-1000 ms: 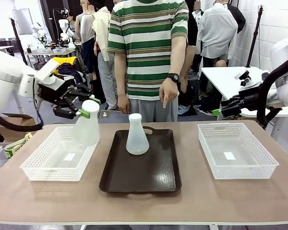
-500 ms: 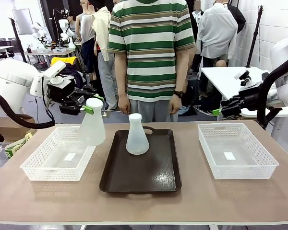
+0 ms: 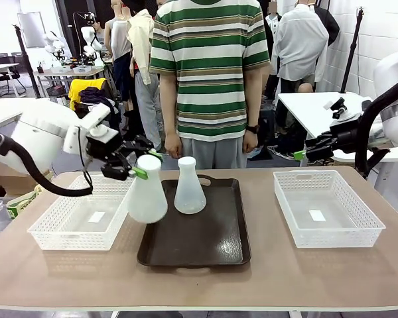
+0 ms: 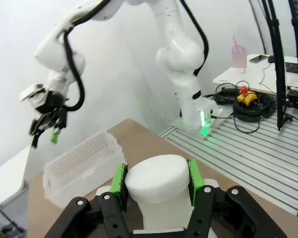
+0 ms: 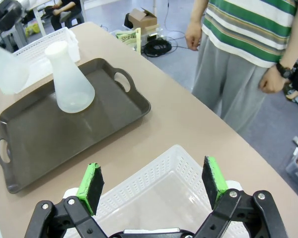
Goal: Prepare the laboratory tools.
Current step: Place the picked Big flask upright in the Handle tray as directed by the person.
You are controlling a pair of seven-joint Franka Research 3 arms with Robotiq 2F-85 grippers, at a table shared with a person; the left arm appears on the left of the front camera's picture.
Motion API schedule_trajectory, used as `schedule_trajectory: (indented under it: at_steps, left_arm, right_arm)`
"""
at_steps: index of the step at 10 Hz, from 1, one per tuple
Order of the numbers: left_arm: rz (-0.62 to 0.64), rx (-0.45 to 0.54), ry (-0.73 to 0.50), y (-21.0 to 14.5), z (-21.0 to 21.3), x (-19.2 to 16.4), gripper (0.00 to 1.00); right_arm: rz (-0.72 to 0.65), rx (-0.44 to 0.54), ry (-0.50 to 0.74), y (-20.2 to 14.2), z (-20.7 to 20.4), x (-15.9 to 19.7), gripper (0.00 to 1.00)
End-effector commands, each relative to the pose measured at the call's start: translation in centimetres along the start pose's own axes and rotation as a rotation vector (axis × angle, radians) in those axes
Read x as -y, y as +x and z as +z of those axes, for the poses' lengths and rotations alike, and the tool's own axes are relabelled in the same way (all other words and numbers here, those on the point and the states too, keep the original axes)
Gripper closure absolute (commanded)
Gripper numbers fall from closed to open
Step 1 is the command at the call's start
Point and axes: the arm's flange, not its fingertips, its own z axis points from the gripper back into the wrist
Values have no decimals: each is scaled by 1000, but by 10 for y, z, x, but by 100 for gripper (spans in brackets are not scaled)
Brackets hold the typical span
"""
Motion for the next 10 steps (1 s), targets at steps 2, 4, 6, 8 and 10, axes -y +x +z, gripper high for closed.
schedule_trajectory:
  at_steps: [2, 4, 6, 8, 10]
  left_arm:
    - [-42, 86, 32, -13, -25, 7, 100]
    - [-67, 84, 90, -24, -35, 6, 100]
    - [-68, 159, 146, -46, -46, 1, 100]
    - [-4, 203, 82, -59, -55, -1, 100]
    - [56, 216, 47, -71, -61, -6, 100]
  right_arm:
    - [-12, -17, -7, 1, 0, -1, 0]
    - [-12, -17, -7, 1, 0, -1, 0]
    - [-12, -17, -7, 1, 0, -1, 0]
    - [-12, -17, -7, 1, 0, -1, 0]
    - [-12, -17, -7, 1, 0, -1, 0]
